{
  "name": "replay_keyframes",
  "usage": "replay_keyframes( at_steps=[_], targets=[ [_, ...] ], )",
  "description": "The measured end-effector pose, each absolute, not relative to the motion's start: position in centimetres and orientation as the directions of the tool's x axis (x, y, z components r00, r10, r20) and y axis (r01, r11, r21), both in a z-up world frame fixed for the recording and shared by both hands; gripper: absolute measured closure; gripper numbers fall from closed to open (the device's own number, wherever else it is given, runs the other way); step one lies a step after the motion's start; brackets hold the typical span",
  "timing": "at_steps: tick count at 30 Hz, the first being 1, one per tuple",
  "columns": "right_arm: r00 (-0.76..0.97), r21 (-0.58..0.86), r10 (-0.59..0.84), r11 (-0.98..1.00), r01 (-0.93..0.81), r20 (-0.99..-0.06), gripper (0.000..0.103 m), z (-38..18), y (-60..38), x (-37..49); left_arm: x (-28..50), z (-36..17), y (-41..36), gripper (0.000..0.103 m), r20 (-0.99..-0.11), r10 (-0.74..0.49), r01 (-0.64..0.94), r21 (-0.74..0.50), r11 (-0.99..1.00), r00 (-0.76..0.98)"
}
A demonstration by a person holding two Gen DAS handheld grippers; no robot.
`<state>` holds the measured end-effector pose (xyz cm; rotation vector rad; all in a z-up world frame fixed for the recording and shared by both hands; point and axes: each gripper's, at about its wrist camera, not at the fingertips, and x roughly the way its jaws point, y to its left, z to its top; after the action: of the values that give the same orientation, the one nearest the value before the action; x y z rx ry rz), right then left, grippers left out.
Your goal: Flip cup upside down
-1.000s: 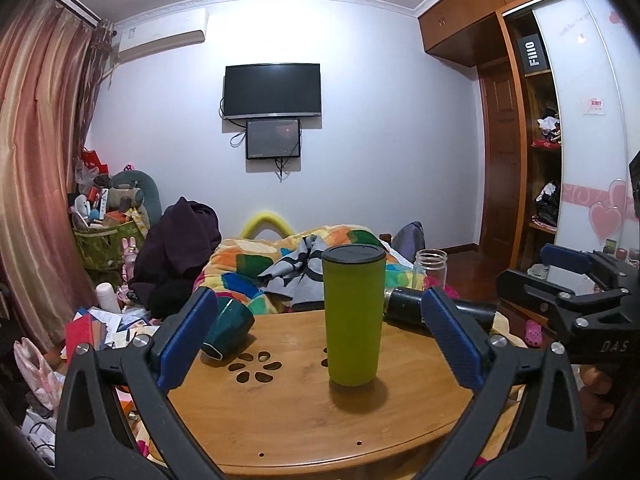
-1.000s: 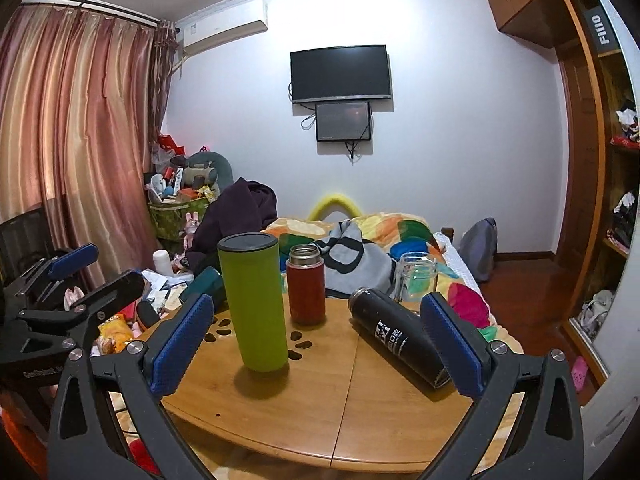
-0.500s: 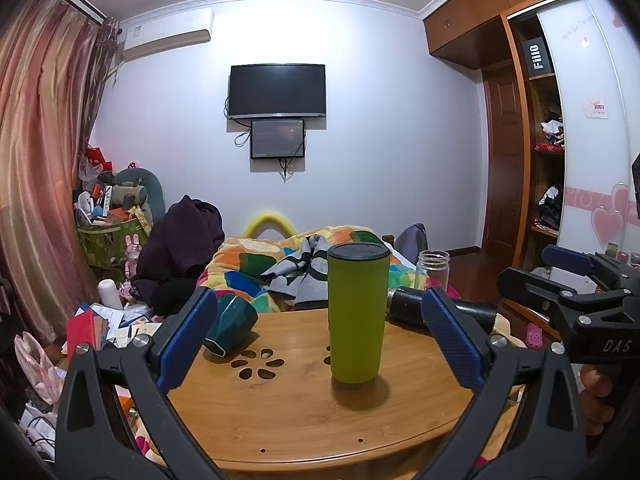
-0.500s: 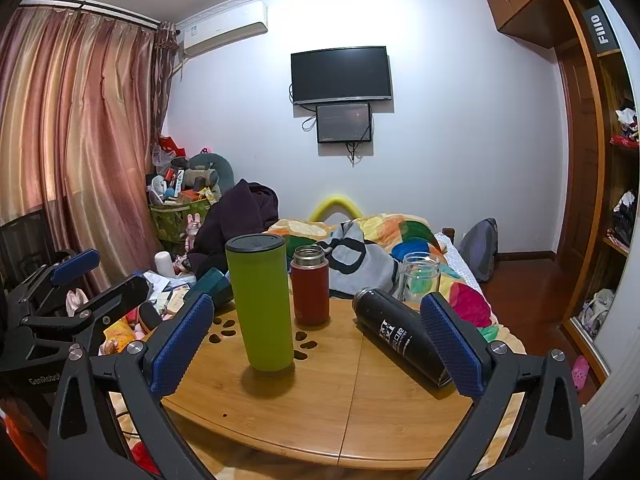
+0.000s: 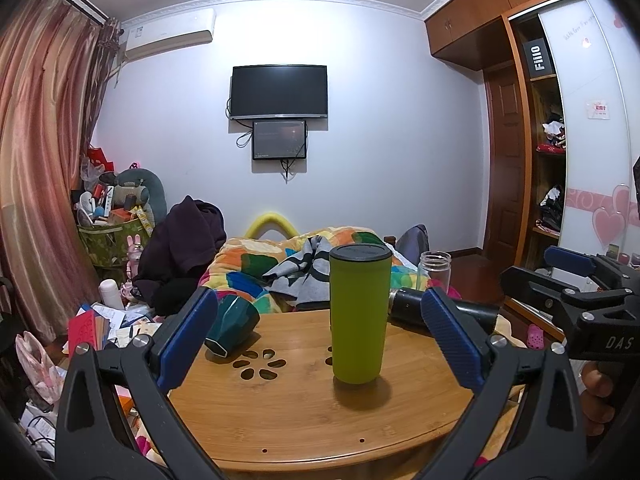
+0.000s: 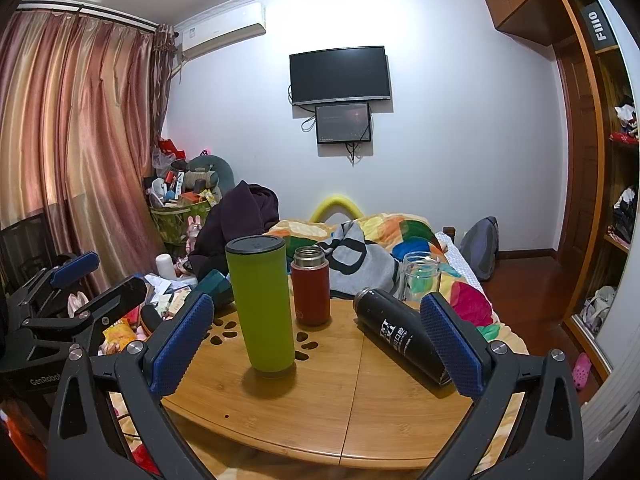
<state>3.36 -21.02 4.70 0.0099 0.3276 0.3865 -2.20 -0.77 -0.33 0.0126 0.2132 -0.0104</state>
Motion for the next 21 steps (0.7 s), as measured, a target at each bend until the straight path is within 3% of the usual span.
replay_keyframes(
  at_steps=[21],
  targets=[
    [0.873,0.077,0.375,0.926,-0.37,-0.311,0.0,4.93,-21.1,3.38,-2.22,-0.32,-0.79,0.0,-0.212,-0.008,0.011,0.01,1.0,0.977]
  ],
)
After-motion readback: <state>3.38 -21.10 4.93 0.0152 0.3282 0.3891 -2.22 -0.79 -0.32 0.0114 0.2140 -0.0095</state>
